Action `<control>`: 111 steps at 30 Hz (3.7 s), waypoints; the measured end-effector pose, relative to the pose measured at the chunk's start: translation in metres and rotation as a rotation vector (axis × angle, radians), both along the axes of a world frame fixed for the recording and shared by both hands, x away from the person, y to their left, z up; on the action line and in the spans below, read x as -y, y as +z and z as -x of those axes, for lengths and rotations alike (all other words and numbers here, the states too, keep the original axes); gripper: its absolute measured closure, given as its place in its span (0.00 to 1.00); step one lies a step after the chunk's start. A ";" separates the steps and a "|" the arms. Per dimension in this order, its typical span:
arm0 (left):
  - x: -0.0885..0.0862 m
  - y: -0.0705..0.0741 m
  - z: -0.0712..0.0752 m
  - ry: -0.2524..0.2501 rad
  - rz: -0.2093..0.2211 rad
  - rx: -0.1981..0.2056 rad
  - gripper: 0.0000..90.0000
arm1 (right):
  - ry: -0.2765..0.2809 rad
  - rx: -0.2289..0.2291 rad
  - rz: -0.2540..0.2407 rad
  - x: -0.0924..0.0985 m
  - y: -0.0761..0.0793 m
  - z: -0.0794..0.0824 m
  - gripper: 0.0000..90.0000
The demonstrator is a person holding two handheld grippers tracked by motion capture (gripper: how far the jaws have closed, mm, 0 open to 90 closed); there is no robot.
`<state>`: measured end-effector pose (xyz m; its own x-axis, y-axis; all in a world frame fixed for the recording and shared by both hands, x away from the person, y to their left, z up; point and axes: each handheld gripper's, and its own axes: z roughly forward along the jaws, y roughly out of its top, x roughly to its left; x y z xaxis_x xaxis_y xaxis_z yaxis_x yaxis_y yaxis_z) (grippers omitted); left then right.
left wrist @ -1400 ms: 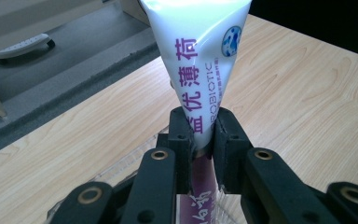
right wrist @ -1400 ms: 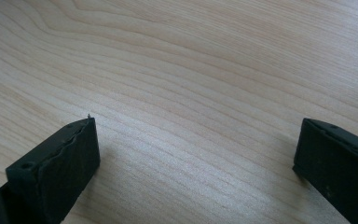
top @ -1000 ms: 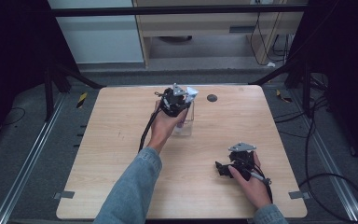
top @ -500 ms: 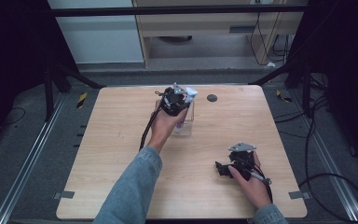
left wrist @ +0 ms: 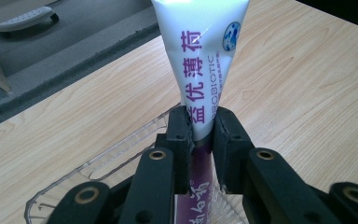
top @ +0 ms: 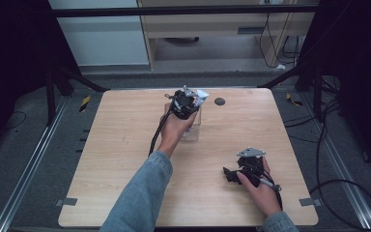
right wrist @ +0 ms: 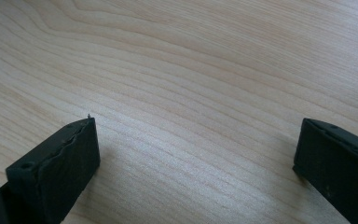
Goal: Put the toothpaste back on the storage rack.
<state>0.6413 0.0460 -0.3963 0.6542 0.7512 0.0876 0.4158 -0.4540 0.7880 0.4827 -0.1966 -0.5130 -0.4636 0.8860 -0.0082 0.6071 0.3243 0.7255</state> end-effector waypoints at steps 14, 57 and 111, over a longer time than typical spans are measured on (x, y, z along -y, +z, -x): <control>-0.003 0.002 0.003 -0.006 0.010 0.010 0.85 | 0.001 0.002 0.000 0.000 0.000 0.000 0.00; -0.011 0.019 0.023 -0.015 -0.036 0.071 0.53 | -0.007 -0.009 -0.006 -0.001 0.001 0.000 0.00; -0.021 0.035 0.097 -0.124 -0.061 0.012 0.07 | -0.009 -0.016 -0.012 -0.001 0.001 0.001 0.00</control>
